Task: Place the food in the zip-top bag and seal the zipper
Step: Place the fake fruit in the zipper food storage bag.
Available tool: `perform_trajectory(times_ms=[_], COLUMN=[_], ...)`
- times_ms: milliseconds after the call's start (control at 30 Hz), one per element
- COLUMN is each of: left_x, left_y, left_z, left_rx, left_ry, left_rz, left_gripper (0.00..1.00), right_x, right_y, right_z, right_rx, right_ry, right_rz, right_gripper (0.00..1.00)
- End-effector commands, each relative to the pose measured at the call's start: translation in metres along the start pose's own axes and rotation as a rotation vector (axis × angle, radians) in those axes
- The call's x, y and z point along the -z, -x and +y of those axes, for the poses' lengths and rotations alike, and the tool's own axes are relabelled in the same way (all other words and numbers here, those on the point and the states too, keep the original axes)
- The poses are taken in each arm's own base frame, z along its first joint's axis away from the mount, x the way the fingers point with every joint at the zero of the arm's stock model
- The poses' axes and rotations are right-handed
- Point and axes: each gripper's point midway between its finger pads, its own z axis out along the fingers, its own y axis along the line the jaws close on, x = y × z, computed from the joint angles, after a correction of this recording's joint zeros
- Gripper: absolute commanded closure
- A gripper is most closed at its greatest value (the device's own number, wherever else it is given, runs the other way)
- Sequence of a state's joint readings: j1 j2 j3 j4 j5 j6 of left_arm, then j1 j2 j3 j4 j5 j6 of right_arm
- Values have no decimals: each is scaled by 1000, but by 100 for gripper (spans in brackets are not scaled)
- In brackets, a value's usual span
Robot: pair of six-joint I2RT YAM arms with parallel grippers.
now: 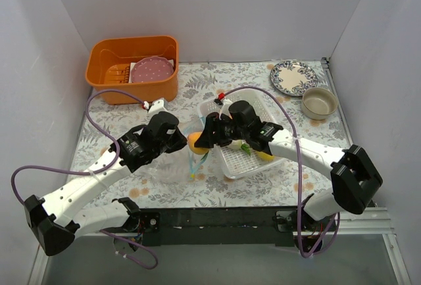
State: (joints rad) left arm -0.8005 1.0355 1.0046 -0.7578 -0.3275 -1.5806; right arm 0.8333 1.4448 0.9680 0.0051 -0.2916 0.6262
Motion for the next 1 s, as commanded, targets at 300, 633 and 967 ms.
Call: perform_trajectory(times_ms=[300,633,967], left_x=[15,18,22], left_y=[10,18,24], left_z=[-12,-10,-9], left_rx=[29,34,44], left_ry=[-67,-48,-48], left_rz=[-27,-56,-83], left_gripper=[99,98,98], right_x=[-20,0,8], right_y=[32,38,39], right_z=[22,21,26], right_rx=[91,149,166], right_ry=[-21,-60,-51], right_rz=[11,-29,-35], right_gripper=[53,25,13])
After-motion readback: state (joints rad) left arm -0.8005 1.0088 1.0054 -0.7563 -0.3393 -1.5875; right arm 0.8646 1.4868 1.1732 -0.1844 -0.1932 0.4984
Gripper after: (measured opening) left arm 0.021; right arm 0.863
